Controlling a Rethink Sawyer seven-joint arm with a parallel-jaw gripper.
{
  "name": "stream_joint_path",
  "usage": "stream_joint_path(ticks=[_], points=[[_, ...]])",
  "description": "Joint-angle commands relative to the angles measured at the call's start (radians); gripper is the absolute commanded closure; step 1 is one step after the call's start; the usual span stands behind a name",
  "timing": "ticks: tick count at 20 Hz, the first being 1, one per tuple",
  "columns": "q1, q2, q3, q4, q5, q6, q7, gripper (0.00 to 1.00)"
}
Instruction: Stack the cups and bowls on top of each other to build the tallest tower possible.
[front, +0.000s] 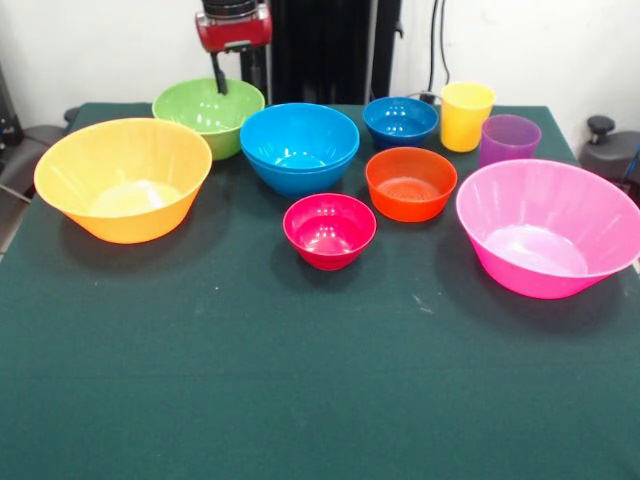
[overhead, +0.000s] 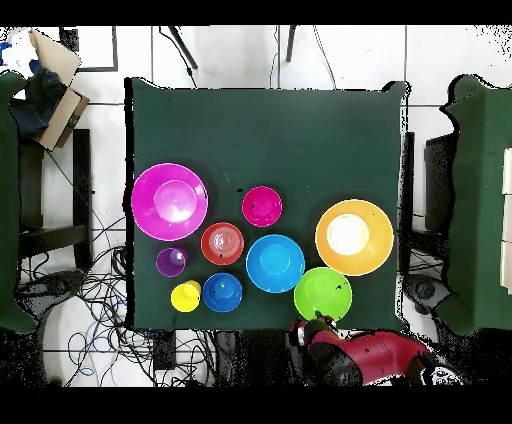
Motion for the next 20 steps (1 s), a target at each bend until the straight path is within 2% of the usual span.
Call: stream_joint_path(ticks=[1, 9, 20], points=[[0.019, 0.002, 0.117, -0.047, 0.021, 0.119, -0.040, 0.00], [0.098, 0.035, 0.055, -0.064, -0.004, 0.053, 0.037, 0.00], [0.069, 0.046, 0.077, -0.077, 0.008, 0.078, 0.013, 0.00]])
